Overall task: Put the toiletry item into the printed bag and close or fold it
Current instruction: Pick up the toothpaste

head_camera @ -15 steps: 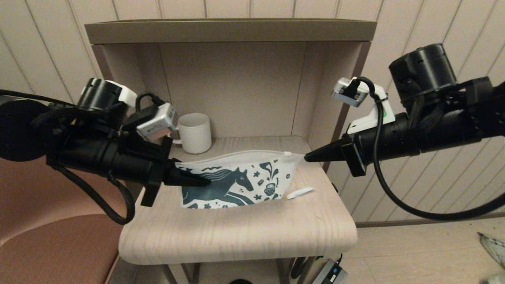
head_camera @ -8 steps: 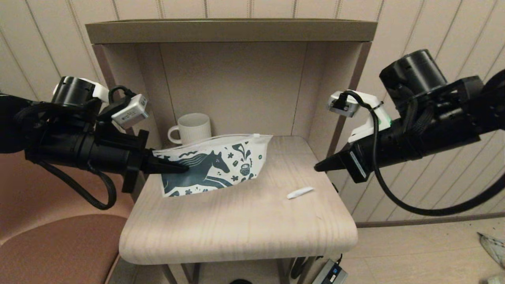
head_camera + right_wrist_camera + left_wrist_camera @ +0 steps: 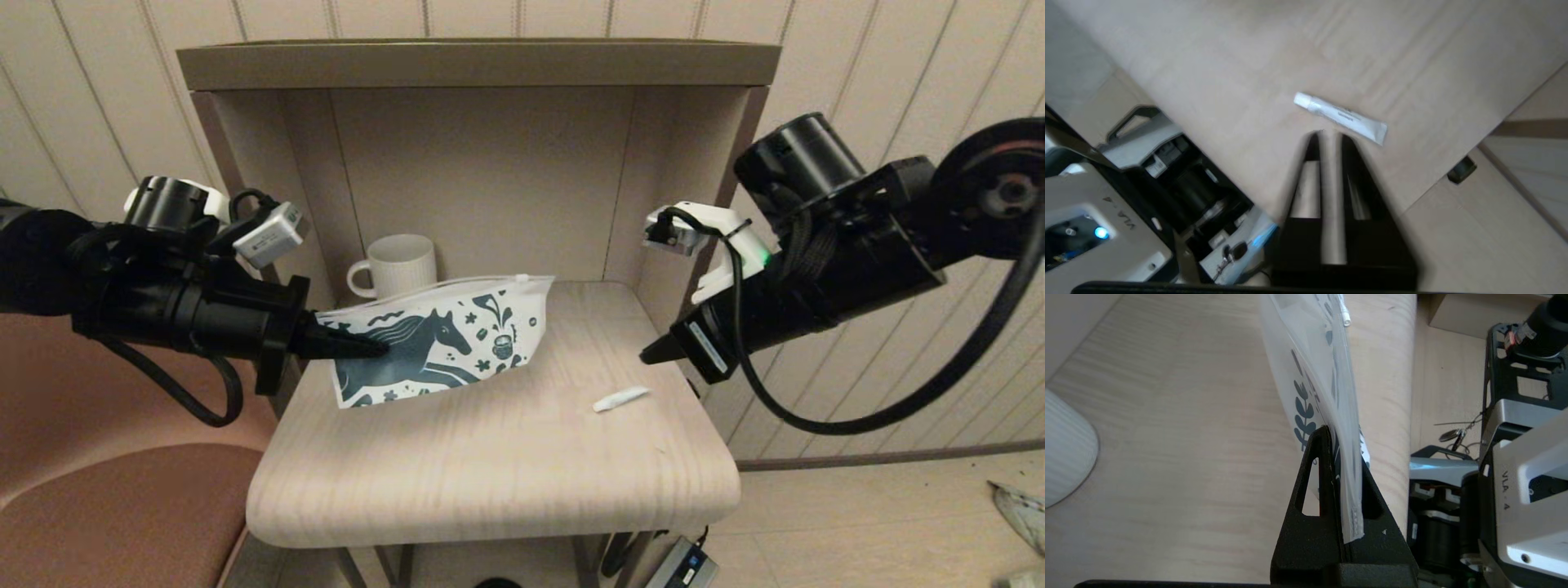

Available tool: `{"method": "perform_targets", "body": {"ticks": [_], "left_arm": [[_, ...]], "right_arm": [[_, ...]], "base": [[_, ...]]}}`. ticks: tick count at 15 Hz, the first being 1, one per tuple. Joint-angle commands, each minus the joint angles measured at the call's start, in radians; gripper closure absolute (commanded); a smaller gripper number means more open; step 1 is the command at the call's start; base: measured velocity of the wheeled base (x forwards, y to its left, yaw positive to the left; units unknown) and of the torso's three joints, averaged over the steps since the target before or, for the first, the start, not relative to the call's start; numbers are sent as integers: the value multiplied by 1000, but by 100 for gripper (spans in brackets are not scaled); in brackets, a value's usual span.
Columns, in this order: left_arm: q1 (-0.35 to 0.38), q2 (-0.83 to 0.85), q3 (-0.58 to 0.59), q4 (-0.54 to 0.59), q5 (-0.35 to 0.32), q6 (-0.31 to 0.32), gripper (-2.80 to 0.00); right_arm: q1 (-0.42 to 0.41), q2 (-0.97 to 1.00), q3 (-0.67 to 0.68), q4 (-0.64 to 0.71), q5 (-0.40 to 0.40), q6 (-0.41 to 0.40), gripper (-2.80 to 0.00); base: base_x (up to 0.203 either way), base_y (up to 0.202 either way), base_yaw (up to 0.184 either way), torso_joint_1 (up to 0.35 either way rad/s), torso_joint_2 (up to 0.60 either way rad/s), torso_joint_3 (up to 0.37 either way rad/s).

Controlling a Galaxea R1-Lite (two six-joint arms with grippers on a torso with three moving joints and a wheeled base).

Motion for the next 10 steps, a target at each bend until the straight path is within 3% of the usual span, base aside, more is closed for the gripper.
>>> {"method": "perform_targets", "body": {"ticks": [1,5,10], "left_arm": [[0,5,-1,2,-4,6,0],[0,-3,13,2,3,11,0],[0,-6,31,2,4,14,0]], "right_arm": [[19,40,-14,8,-7,-1,-280],[28,114,-25,46,-49,7,-280],[45,91,42,41,-45,20,-280]], "base": [[0,0,0,0,0,0],[0,0,0,0,0,0],[0,0,0,0,0,0]]}}
